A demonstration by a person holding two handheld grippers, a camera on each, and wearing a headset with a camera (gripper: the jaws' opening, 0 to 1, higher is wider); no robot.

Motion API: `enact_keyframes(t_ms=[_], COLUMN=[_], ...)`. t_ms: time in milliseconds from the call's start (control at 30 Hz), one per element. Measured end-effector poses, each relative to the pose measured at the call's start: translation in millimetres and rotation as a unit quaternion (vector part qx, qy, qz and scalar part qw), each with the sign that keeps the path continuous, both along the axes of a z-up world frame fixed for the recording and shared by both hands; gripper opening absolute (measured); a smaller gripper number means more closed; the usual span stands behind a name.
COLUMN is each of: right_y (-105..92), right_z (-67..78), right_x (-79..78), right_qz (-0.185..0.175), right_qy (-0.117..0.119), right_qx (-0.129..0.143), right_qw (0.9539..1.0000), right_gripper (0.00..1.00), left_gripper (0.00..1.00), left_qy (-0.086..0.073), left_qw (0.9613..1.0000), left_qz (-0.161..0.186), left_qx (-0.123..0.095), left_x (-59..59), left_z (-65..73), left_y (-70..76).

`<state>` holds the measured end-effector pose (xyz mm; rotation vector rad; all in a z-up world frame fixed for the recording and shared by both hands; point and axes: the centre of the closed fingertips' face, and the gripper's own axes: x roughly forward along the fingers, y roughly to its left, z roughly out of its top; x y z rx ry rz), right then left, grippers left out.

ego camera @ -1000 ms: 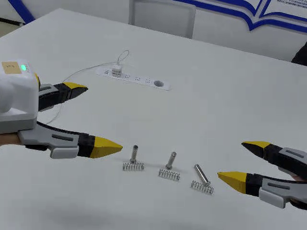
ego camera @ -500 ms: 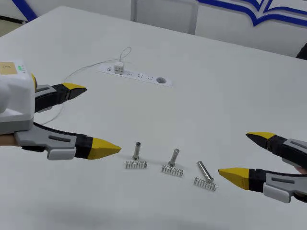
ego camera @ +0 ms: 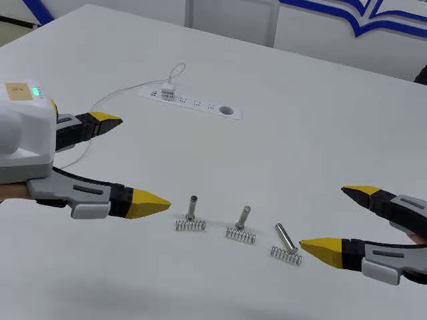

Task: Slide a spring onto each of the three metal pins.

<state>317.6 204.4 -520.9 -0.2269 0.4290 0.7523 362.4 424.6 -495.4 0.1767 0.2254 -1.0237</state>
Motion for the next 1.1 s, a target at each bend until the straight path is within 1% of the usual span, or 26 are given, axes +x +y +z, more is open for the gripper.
enact_keyframes(t_ms=[67,167,267,467,667,833,933,1000,1033,1100], right_y=[0.2,-0.2,-0.1,2.1,1.2,-3.9,-4.5,-5.5,-6.2,-5.1], right_z=[-0.5,-4.0,-6.2,-6.2,-9.5,-16.2,-20.0,-24.9,-28.9,-33.9], right_x=[-0.5,-0.9,-0.5,2.2,2.4,3.4,5.0,8.0,9.8,11.9], right_qz=[0.0,0.0,0.0,0.0,0.0,-0.009,-0.013,-0.017,-0.019,-0.018], right_qy=[0.002,0.008,0.012,0.011,0.012,0.014,0.018,0.019,0.024,0.027], right_qx=[0.002,-0.003,-0.005,-0.008,-0.011,-0.017,-0.016,-0.021,-0.023,-0.025], right_qw=[1.0,1.0,0.9999,0.9999,0.9999,0.9997,0.9996,0.9995,0.9993,0.9992], right_gripper=[0.79,0.79,0.79,0.78,0.78,0.75,0.74,0.71,0.7,0.69], left_gripper=[1.0,1.0,1.0,1.0,1.0,1.0,1.0,1.0,1.0,1.0], left_qy=[0.001,0.005,0.008,0.016,0.018,0.016,0.02,0.022,0.023,0.026], left_qw=[1.0,1.0,1.0,0.9999,0.9998,0.9998,0.9998,0.9997,0.9997,0.9996], left_qz=[0.001,0.002,-0.001,-0.005,-0.007,-0.003,0.0,0.002,0.003,0.003], left_qx=[-0.004,-0.001,0.003,0.005,0.008,0.01,0.008,0.008,0.008,0.009], left_x=[0.6,1.5,-0.9,-5.1,-6.0,-3.0,-1.1,0.6,1.4,1.2], left_z=[-1.1,-6.2,-11.3,-18.4,-19.6,-21.7,-24.6,-27.2,-28.7,-30.0], left_y=[-1.6,-4.2,-6.3,-7.5,-8.8,-7.9,-7.0,-6.4,-6.1,-6.0])
